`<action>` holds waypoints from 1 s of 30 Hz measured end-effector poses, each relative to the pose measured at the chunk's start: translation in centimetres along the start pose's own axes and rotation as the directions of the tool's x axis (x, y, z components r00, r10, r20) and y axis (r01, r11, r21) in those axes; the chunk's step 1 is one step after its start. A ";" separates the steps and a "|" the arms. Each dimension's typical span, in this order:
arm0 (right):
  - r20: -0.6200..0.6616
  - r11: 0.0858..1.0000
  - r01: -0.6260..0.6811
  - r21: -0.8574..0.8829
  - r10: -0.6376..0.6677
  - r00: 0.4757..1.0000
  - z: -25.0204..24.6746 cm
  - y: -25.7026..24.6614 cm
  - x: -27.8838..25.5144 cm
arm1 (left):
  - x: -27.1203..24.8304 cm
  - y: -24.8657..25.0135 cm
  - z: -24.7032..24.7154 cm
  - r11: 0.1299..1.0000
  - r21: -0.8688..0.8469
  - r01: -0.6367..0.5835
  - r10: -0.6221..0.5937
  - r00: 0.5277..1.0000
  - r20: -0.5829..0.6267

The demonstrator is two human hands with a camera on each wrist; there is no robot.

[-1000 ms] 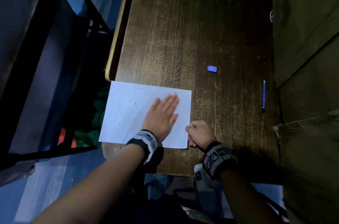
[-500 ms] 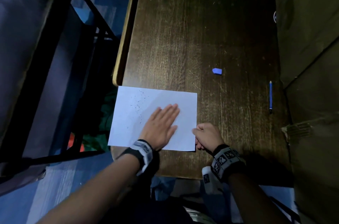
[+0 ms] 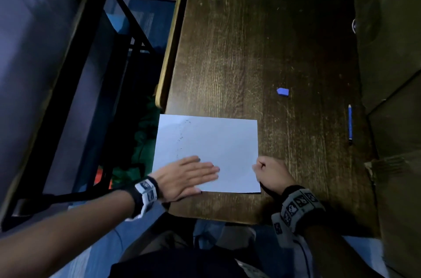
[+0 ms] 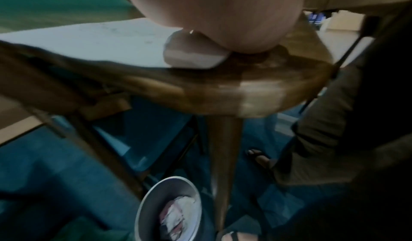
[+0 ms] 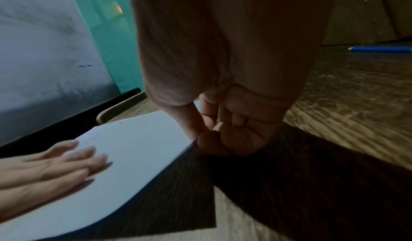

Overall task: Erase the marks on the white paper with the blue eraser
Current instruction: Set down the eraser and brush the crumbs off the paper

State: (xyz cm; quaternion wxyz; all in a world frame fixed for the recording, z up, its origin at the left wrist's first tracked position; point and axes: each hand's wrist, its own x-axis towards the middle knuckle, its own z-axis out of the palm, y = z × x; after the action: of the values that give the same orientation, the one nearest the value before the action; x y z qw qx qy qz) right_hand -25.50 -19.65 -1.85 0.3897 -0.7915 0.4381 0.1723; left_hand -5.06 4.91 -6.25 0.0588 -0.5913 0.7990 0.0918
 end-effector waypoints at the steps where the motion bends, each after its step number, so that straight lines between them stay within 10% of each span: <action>1: 0.010 1.000 -0.017 -0.003 0.017 1.000 0.0 0.0 0.1 | -0.2 -1.6 -0.3 1.000 -0.006 0.022 -0.022 1.000 0.020; 8: 0.003 0.996 -0.084 -0.001 0.084 0.996 0.3 -0.5 0.3 | 1.3 -9.5 -2.7 0.951 0.066 0.303 -0.299 0.952 -0.064; 15: -0.002 0.991 -0.136 -0.006 0.136 0.991 0.2 -1.3 0.0 | 2.3 -1.3 0.1 0.968 0.005 -0.250 0.249 0.968 0.024; 22: -0.069 0.987 -0.156 0.028 0.157 0.985 0.2 -1.7 -0.6 | 0.2 -9.0 -1.7 0.959 -0.041 0.279 -0.282 0.956 -0.081; 30: -0.190 0.991 0.084 -0.101 -0.102 0.977 -0.7 -4.6 1.0 | 12.5 0.2 -2.7 0.917 -0.225 0.330 -0.359 0.927 -0.105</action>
State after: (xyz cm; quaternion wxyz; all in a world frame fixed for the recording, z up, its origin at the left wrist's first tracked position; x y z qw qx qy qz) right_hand -21.17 -19.27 0.14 0.3157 -0.8413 0.4283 0.0958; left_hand -8.86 -7.26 -6.11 -0.0447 -0.7309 0.6707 0.1183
